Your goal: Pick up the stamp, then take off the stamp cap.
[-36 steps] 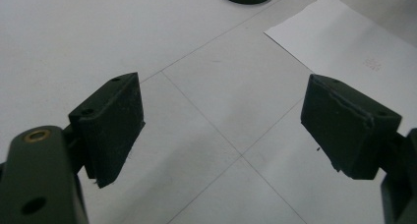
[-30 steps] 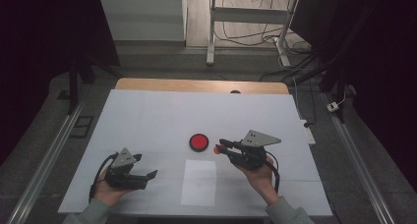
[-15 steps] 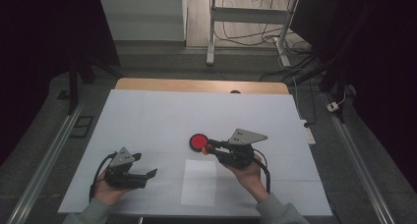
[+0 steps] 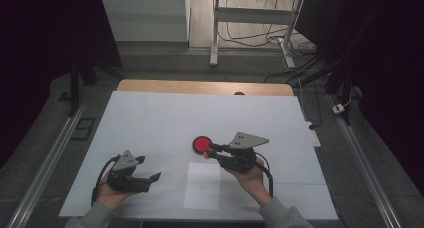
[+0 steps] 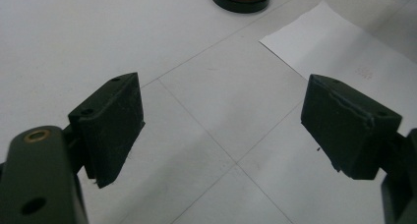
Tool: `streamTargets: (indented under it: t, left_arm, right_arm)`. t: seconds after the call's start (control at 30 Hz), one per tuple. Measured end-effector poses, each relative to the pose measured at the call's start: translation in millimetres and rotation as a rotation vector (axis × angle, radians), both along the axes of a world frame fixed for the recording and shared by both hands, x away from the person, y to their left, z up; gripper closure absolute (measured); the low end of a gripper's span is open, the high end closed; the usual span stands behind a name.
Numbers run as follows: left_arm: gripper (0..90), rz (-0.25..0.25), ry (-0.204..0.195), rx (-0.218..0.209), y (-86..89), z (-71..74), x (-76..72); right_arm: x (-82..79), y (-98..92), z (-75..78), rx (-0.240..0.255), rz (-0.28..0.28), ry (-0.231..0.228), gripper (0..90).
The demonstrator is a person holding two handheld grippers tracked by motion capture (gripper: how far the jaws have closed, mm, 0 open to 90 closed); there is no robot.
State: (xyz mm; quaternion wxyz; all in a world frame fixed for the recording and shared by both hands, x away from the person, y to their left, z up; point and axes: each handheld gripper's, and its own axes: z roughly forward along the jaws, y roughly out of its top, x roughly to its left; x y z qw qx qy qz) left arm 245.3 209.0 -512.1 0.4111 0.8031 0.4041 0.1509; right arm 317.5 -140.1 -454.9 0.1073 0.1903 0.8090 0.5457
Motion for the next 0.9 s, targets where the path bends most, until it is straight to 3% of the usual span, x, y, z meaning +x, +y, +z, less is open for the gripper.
streamTargets:
  t: [0.47, 0.9]
  left_arm:
    - [17.3, -0.005, -0.006, 0.017, -4.1, 0.9, 1.1]
    - [17.7, -0.072, -0.038, 0.01, -26.8, 14.1, 8.5]
  right_arm:
    - [1.3, -3.6, -0.1, 0.0, -0.011, 0.003, 72.7]
    - [1.6, -2.9, -0.6, -0.002, -0.006, 0.001, 72.7]
